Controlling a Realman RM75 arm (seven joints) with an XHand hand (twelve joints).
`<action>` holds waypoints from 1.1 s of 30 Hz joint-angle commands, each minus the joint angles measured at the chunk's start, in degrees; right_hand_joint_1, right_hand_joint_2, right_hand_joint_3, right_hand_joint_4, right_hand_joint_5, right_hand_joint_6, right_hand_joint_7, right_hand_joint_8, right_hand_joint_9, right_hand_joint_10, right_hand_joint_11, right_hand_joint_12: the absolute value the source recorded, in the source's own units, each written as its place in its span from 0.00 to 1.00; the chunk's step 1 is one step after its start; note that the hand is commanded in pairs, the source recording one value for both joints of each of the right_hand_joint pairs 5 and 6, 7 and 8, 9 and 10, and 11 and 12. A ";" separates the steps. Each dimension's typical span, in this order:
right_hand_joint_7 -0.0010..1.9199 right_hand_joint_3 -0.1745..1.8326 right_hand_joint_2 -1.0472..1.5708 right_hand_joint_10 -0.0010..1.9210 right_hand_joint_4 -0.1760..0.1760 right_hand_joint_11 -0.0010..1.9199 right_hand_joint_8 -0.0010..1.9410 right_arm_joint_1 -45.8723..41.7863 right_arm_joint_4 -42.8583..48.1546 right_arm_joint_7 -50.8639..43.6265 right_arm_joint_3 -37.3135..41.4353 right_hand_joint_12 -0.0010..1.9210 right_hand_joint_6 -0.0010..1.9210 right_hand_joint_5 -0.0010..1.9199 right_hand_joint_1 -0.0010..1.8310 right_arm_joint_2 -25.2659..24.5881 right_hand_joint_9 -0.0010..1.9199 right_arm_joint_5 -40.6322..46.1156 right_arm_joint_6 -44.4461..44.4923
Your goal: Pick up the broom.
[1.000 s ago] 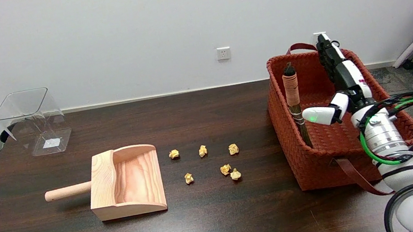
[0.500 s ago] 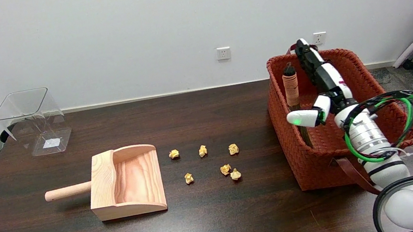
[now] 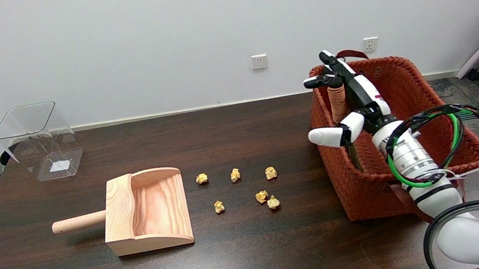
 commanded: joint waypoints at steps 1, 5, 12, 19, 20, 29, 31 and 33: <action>0.39 0.56 0.23 0.06 0.50 0.06 0.39 2.04 -0.61 -0.20 -1.42 0.06 0.06 0.06 0.65 -1.08 0.06 -0.70 -1.59; 0.49 0.55 0.25 0.10 0.50 0.10 0.49 2.24 -0.68 -0.20 -1.31 0.10 0.10 0.10 0.65 -1.08 0.10 -0.70 -1.68; 0.78 0.60 0.33 0.41 0.50 0.41 0.77 2.37 -0.68 -0.20 -0.95 0.41 0.41 0.41 0.62 -1.08 0.41 -0.70 -1.72; 1.00 0.55 0.43 0.76 0.50 0.76 0.99 2.37 -0.68 -0.20 -0.67 0.76 0.76 0.76 0.59 -1.08 0.76 -0.70 -1.72; 1.00 0.55 0.44 0.85 0.50 0.85 0.99 2.37 -0.65 -0.20 -0.56 0.85 0.85 0.85 0.59 -1.08 0.85 -0.70 -1.72; 1.00 0.62 0.18 1.00 0.50 1.00 0.99 2.37 -0.63 -6.17 -0.05 1.00 1.00 1.00 0.64 -1.16 1.00 -0.70 -0.76; 1.00 0.61 0.17 1.00 0.50 1.00 0.99 2.37 -0.68 -6.98 -0.18 1.00 1.00 1.00 0.65 -1.16 1.00 -0.70 -0.22; 1.00 0.57 0.21 1.00 0.50 1.00 0.99 2.37 -0.68 -7.07 -0.23 1.00 1.00 1.00 0.67 -1.19 1.00 -0.54 0.35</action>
